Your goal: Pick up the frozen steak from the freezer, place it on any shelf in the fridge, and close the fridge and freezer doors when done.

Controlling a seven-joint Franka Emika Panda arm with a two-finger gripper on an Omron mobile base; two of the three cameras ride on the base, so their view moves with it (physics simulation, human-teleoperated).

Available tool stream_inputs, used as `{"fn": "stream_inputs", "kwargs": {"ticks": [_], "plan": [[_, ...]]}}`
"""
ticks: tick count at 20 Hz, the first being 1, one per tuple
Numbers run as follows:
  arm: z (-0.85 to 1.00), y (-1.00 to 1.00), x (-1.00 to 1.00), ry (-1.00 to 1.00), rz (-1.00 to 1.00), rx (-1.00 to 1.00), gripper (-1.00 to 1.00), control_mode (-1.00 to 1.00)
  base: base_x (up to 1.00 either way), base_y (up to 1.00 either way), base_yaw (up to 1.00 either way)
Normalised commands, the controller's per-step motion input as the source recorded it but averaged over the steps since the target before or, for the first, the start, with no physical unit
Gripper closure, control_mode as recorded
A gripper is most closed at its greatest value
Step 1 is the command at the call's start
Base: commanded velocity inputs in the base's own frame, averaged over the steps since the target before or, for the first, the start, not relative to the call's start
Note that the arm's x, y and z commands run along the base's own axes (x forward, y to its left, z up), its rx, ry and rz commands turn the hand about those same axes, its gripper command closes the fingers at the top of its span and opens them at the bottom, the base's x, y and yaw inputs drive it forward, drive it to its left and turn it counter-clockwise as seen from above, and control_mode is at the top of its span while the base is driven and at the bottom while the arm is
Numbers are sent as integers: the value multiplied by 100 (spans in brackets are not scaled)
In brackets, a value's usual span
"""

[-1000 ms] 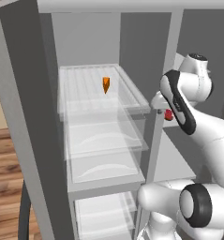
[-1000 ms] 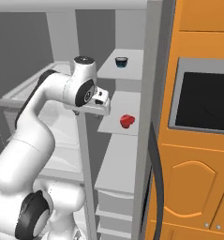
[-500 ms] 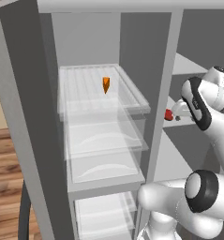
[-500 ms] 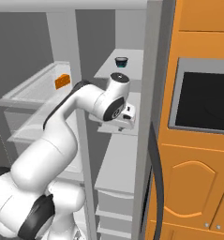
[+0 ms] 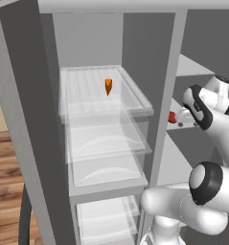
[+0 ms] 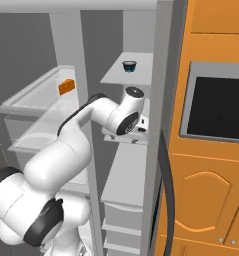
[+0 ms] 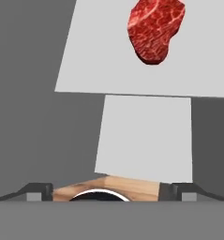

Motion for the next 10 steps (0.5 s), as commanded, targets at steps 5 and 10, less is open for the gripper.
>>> {"fn": "stream_inputs", "kwargs": {"ticks": [5,10], "plan": [[-3,0,18,0,2,-1,-100,-100,0,0,0],[0,0,35,-1,0,-1,-100,-100,0,0,0]]}}
